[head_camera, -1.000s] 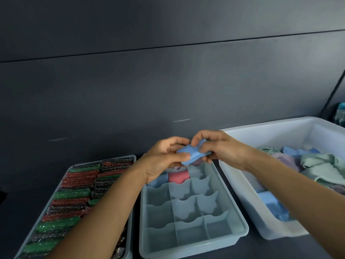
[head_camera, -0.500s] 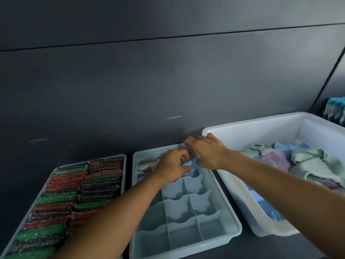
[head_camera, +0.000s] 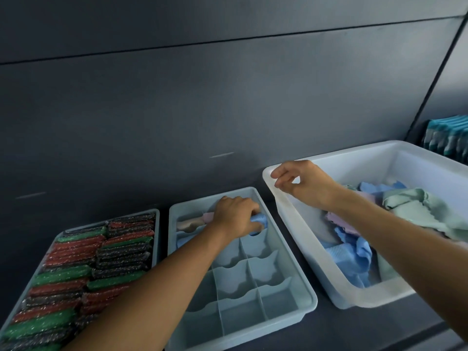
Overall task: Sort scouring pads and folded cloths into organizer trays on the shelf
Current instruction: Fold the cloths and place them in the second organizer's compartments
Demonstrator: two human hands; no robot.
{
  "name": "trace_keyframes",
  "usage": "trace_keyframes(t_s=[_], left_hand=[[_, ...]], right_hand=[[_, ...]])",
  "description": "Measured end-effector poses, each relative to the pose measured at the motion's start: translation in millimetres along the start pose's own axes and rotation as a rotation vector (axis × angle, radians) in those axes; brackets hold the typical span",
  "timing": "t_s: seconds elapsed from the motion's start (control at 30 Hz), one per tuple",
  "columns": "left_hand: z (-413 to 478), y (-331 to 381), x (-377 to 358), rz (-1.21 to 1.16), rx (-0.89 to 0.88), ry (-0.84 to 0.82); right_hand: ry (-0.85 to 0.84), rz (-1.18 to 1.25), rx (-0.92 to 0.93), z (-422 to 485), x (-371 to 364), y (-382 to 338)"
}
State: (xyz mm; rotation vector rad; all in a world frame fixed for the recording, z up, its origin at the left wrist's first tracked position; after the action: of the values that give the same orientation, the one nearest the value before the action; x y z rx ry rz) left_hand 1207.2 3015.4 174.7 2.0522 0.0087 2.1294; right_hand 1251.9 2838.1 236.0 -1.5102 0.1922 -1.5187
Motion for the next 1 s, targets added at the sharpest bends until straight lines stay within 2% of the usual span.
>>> trace_keyframes(t_s=[0.13, 0.23, 0.3, 0.43, 0.47, 0.53, 0.7, 0.77, 0.9, 1.0], left_hand=[[2, 1, -6, 0.098, -0.033, 0.003], [4, 12, -9, 0.214, 0.017, -0.047], [7, 15, -11, 0.232, 0.038, -0.080], [7, 15, -8, 0.178, 0.062, -0.150], [7, 13, -7, 0.145, 0.062, -0.174], [5, 7, -5, 0.061, 0.049, -0.210], [-5, -10, -2, -0.175, 0.049, -0.205], [-9, -12, -2, -0.200, 0.049, -0.188], [-14, -10, -1, -0.231, 0.034, -0.110], [-17, -10, -4, -0.235, 0.035, -0.062]], right_hand=[[0.004, -0.033, 0.005, -3, 2, 8], [0.012, -0.341, -0.112, -7, 21, 23], [-0.176, -0.538, -0.211, -17, 36, 34], [-0.763, -0.482, -0.285, -44, 37, 42], [-0.844, -0.470, -0.282, -49, 31, 43], [-0.881, -0.502, -0.226, -55, 17, 46], [-0.739, -0.433, -0.147, -50, 20, 45], [-0.574, -0.352, -0.167, -45, 36, 41], [-0.148, 0.103, -0.267, -34, 59, 21], [0.122, 0.175, -0.254, -22, 67, 6]])
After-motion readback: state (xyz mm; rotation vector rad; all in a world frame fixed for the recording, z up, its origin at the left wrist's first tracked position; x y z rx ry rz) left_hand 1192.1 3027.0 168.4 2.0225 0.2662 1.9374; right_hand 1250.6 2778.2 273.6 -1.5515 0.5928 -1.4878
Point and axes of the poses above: each hand's wrist, its own z-axis towards the middle knuckle, its own x-axis out of the back of the hand, y = z × x, the point moved 1 cm from there along z, towards the middle knuckle, and after that the axes turned 1 degree about x, right-handed, at the moved point
